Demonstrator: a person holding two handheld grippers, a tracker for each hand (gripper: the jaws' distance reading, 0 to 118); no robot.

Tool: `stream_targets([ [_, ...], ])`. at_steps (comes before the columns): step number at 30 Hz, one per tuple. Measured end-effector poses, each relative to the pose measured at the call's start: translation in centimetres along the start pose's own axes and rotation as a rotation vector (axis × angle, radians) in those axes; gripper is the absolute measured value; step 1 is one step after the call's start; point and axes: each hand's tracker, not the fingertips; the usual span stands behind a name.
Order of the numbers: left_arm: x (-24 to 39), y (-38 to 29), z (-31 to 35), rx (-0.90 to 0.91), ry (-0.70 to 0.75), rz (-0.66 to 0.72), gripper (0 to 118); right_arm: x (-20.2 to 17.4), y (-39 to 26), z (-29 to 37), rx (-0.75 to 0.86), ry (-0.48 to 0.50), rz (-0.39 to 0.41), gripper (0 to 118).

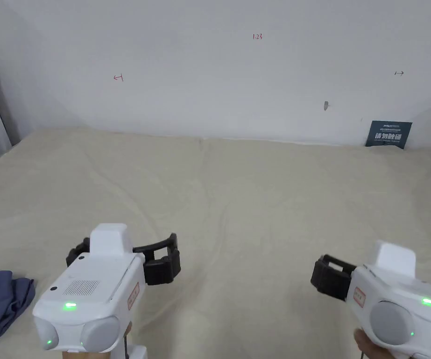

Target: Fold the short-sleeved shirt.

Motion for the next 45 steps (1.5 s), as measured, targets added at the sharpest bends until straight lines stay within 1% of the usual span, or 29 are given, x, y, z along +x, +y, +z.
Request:
stream_targets([
  [2,-0.4,-1.7,-2.0,-0.108,0.000,0.024,118,0.4,-1.2,-3.6,-0.107,0.015,-0.001,118],
  [5,-0.9,-4.1,-4.7,-0.208,0.010,0.065,118,0.4,-3.2,-7.9,-0.184,-0.022,0.009,118],
  [6,-1.0,-4.8,-5.3,-0.221,0.018,0.081,118,0.4,-3.5,-9.1,-0.162,-0.006,0.005,118],
  [9,-1.3,-7.0,-8.4,-0.289,0.024,0.072,118,0.9,-5.0,-13.0,-0.274,0.041,-0.050,116],
  [11,-1.0,-8.3,-10.3,-0.332,0.034,0.045,118,0.9,-5.9,-15.7,-0.305,0.022,-0.075,112],
  [12,-1.0,-8.9,-11.2,-0.343,0.035,0.042,118,0.9,-6.2,-16.5,-0.327,-0.025,-0.068,105],
  [13,-0.9,-9.4,-12.0,-0.364,0.038,0.040,118,0.7,-6.5,-17.4,-0.348,-0.066,-0.045,100],
  [14,-1.0,-10.0,-12.7,-0.382,0.037,0.066,118,0.5,-6.7,-18.2,-0.371,-0.099,-0.023,96],
  [15,-1.1,-10.3,-13.1,-0.399,0.020,0.093,118,0.3,-6.6,-18.1,-0.373,-0.097,-0.015,96],
  [16,-1.2,-10.5,-13.4,-0.405,0.004,0.121,118,0.3,-6.6,-18.2,-0.367,-0.086,-0.025,95],
  [18,-1.3,-10.7,-13.1,-0.377,-0.013,0.160,118,0.3,-6.2,-17.4,-0.370,-0.064,-0.030,95],
  [19,-1.2,-10.8,-12.9,-0.362,-0.025,0.166,118,0.1,-5.8,-16.8,-0.339,-0.045,-0.027,95],
  [21,-1.1,-10.8,-12.8,-0.359,-0.031,0.162,118,0.0,-5.0,-15.1,-0.292,-0.039,-0.006,95],
  [22,-1.0,-10.7,-12.5,-0.358,-0.035,0.160,118,-0.2,-4.4,-14.2,-0.265,-0.063,-0.020,95],
  [24,-0.9,-10.5,-12.2,-0.353,-0.041,0.157,118,-0.4,-3.1,-12.4,-0.256,-0.062,-0.016,96],
  [27,-0.8,-9.9,-11.7,-0.322,-0.047,0.160,118,-0.4,-1.7,-10.3,-0.251,-0.013,-0.009,98],
  [33,-0.8,-8.7,-10.5,-0.271,-0.058,0.182,118,-0.6,-0.8,-7.2,-0.210,0.038,-0.016,100],
  [34,-0.7,-8.5,-10.2,-0.267,-0.058,0.181,118,-1.1,-0.5,-6.6,-0.154,0.064,0.045,99],
  [35,-0.6,-8.3,-9.9,-0.262,-0.060,0.177,118,-1.4,-0.6,-6.6,-0.151,0.042,0.059,100],
  [36,-0.6,-8.2,-9.7,-0.258,-0.062,0.173,118,-1.4,-0.7,-6.6,-0.136,0.032,0.072,103],
  [37,-0.6,-8.1,-9.5,-0.252,-0.062,0.168,118,-1.4,-0.7,-6.2,-0.117,0.029,0.049,107],
  [38,-0.5,-7.9,-9.3,-0.248,-0.063,0.165,118,-1.7,-0.6,-5.9,-0.063,0.062,0.047,110],
  [39,-0.5,-7.8,-9.1,-0.245,-0.063,0.163,118,-1.8,-0.5,-5.7,-0.040,0.059,0.039,111],
  [42,-0.5,-7.3,-8.6,-0.232,-0.069,0.165,118,-1.8,-0.4,-4.7,-0.009,0.054,0.049,111],
  [43,-0.5,-7.2,-8.4,-0.228,-0.071,0.167,118,-1.5,-0.6,-4.8,-0.042,-0.006,0.049,112],
  [45,-0.6,-6.9,-8.0,-0.218,-0.078,0.166,118,-0.9,-0.7,-4.9,-0.009,0.021,0.051,113],
])
